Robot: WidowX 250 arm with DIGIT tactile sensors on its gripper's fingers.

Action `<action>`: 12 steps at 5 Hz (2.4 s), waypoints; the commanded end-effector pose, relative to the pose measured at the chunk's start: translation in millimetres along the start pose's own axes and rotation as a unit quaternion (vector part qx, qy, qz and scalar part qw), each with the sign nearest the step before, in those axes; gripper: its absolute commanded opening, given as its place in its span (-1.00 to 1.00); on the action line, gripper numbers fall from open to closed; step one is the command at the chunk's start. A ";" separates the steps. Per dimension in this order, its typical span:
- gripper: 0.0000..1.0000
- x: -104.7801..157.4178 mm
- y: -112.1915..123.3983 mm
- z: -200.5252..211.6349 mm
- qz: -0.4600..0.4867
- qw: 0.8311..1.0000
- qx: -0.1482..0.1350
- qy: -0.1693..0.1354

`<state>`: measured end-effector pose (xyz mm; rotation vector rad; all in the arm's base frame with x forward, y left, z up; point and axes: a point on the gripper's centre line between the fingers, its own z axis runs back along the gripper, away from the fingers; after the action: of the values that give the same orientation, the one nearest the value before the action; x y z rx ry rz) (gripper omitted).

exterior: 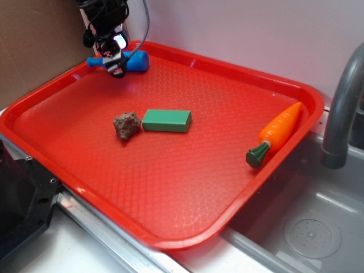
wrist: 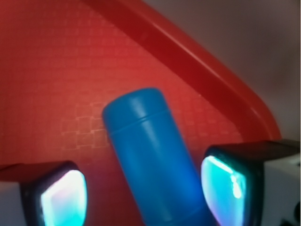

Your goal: Grab the blue bottle.

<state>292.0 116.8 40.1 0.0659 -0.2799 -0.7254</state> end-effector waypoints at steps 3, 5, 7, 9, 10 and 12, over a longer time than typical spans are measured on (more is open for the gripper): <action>1.00 19.9 -7.7 9.6 0.025 0.998 0.041 0.029; 1.00 27.8 -10.6 -10.3 0.019 0.999 0.022 0.044; -1.00 32.0 -14.1 -17.0 0.017 0.998 0.010 0.051; -1.00 39.8 -41.8 47.0 0.030 0.998 0.057 0.022; -1.00 57.2 -90.7 102.7 0.150 0.984 0.090 0.033; -1.00 97.9 -111.6 168.2 0.333 0.942 0.030 0.035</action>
<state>220.9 -16.4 190.1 0.0546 -0.1974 -0.0450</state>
